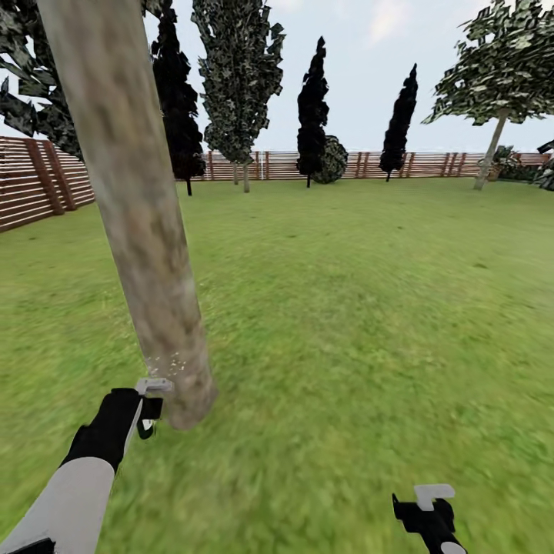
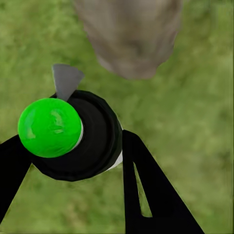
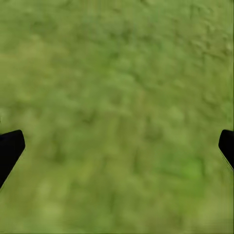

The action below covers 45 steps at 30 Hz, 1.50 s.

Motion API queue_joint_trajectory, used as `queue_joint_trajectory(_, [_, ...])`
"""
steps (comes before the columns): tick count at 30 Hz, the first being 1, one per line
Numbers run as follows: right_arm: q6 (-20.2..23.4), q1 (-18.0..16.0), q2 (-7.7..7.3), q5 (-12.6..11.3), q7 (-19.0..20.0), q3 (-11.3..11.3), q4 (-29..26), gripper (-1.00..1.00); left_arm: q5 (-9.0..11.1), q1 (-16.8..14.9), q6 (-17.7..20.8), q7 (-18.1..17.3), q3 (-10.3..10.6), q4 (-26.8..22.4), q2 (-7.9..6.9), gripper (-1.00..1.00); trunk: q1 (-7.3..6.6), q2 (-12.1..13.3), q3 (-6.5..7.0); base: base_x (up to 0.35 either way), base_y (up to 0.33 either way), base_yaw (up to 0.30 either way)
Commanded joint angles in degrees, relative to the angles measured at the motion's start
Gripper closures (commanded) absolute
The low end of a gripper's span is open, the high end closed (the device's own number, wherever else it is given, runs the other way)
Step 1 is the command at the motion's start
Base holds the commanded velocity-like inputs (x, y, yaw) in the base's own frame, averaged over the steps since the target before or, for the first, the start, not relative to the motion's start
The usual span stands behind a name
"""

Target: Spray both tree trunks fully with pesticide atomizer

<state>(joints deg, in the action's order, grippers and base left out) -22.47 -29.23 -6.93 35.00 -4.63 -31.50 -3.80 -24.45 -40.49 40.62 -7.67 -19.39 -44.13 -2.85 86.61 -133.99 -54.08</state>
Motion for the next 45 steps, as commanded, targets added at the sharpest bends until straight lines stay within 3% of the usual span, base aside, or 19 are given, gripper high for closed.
queue_joint_trajectory(1, [-0.2,-0.04,-0.01,0.62,-0.29,-0.32,0.1,-1.0,-0.53,-0.07,0.33,-0.57,-0.24,-0.43,-0.62,1.0,0.01,-0.02,-0.06,0.24,-0.185,0.277])
queue_joint_trajectory(3, [-0.2,-0.04,-0.01,0.62,-0.29,-0.32,0.1,-1.0,-0.42,0.24,0.39,-0.64,-0.33,-1.44,-2.13,1.0,0.01,-0.02,-0.06,0.138,-0.194,0.268])
queue_joint_trajectory(5, [-0.2,-0.04,0.02,0.65,-0.29,-0.32,0.16,-1.0,-0.4,0.45,0.42,-0.67,-0.16,-2.13,-2.59,1.0,0.01,-0.02,-0.06,-0.144,-0.211,0.252])
queue_joint_trajectory(8, [-0.2,-0.04,0.04,0.64,-0.28,-0.32,0.16,-1.0,-0.42,-0.08,0.49,-0.62,0.86,-2.31,-1.36,1.0,0.01,-0.02,-0.06,-0.226,-0.205,0.247])
queue_joint_trajectory(10, [-0.2,-0.04,0.03,0.64,-0.28,-0.32,0.18,-1.0,-0.48,-2.32,2.71,-0.56,3.81,-2.34,0.6,1.0,0.01,-0.02,-0.06,-0.207,-0.159,0.142])
queue_joint_trajectory(13, [-0.2,-0.04,-0.01,0.63,-0.28,-0.32,0.12,-1.0,-0.53,-6.42,7.05,-0.69,4.89,-2.01,0.03,1.0,0.01,-0.02,-0.06,-0.047,-0.036,0.024])
queue_joint_trajectory(14, [-0.2,-0.04,-0.01,0.62,-0.27,-0.32,0.12,-1.0,-0.53,-8.99,7.79,-0.77,4.97,-1.5,-1.26,1.0,0.01,-0.02,-0.06,-0.007,-0.005,0.003])
queue_joint_trajectory(17, [-0.2,-0.04,-0.01,0.62,-0.29,-0.32,0.11,-1.0,-0.33,-10.84,8.18,-1.06,5.05,-0.56,-6.56,1.0,0.01,-0.02,-0.06,-0.002,-0.001,0.001])
queue_joint_trajectory(19, [-0.2,-0.04,-0.01,0.62,-0.23,-0.32,0.11,-1.0,-0.43,-10.64,8.16,-2.75,5.3,-0.63,-8.19,1.0,0.01,-0.02,-0.06,0.0,0.0,0.0])
queue_joint_trajectory(22, [-0.2,-0.04,-0.01,0.61,-0.22,-0.32,0.11,-1.0,-0.42,-11.01,8.84,-5.06,5.76,-0.91,-7.29,1.0,0.01,-0.02,-0.06,0.0,0.0,0.0])
queue_joint_trajectory(23, [-0.2,-0.04,-0.01,0.6,-0.23,-0.32,0.11,-1.0,-0.42,-11.21,10.09,-5.61,6.98,-0.93,-6.39,1.0,0.01,-0.02,-0.06,0.0,0.0,0.0])
queue_joint_trajectory(24, [-0.2,-0.04,-0.01,0.6,-0.21,-0.32,0.11,-1.0,-0.39,-11.39,13.36,-6.14,10.41,-0.95,-4.92,1.0,0.01,-0.02,-0.06,0.0,0.0,0.0])
queue_joint_trajectory(27, [-0.2,-0.04,-0.15,0.66,-0.22,-0.32,0.1,-1.0,-0.36,-11.67,15.15,-7.0,12.79,-0.96,-5.22,1.0,0.01,-0.02,-0.06,0.0,0.0,0.0])
queue_joint_trajectory(38, [-0.2,-0.04,-0.09,0.69,-0.21,-0.32,0.1,-1.0,-0.73,-11.34,15.36,-7.8,13.05,-1.04,-5.7,1.0,0.01,-0.02,-0.06,0.211,0.008,0.009])
queue_joint_trajectory(42, [-0.2,-0.04,0.05,0.69,-0.27,-0.32,0.11,-1.0,-0.46,-12.2,16.27,-9.06,12.73,-4.47,-7.75,1.0,0.01,-0.02,-0.06,0.034,0.005,0.246])
queue_joint_trajectory(45, [-0.2,-0.04,0.01,0.68,-0.22,-0.32,0.11,-1.0,-0.78,-13.19,17.36,-10.06,13.06,-6.5,-8.18,1.0,0.01,-0.02,-0.06,0.003,0.0,0.112])
